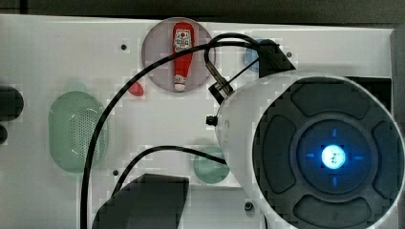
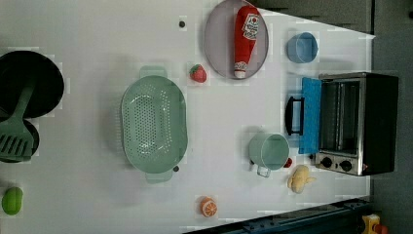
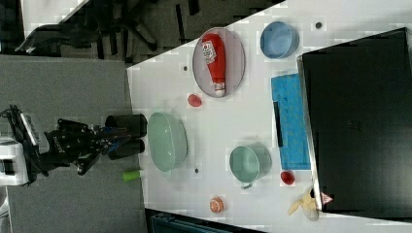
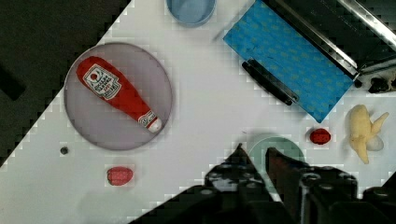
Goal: Flap open oven.
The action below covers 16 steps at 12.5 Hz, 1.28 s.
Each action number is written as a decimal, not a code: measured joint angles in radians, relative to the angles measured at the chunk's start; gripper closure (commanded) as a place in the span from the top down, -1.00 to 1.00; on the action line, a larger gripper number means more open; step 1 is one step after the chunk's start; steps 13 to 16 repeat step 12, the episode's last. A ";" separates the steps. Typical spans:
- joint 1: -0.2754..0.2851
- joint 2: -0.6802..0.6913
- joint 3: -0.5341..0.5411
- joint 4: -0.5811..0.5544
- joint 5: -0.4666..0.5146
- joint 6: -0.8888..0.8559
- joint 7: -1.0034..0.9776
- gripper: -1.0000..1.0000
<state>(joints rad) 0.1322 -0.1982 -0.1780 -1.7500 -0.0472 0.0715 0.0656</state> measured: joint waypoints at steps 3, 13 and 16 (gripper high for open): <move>-0.002 0.020 -0.003 -0.006 0.002 -0.015 0.000 -0.65; 0.001 0.075 -0.003 -0.051 -0.002 -0.027 0.004 -0.65; 0.001 0.075 -0.003 -0.051 -0.002 -0.027 0.004 -0.65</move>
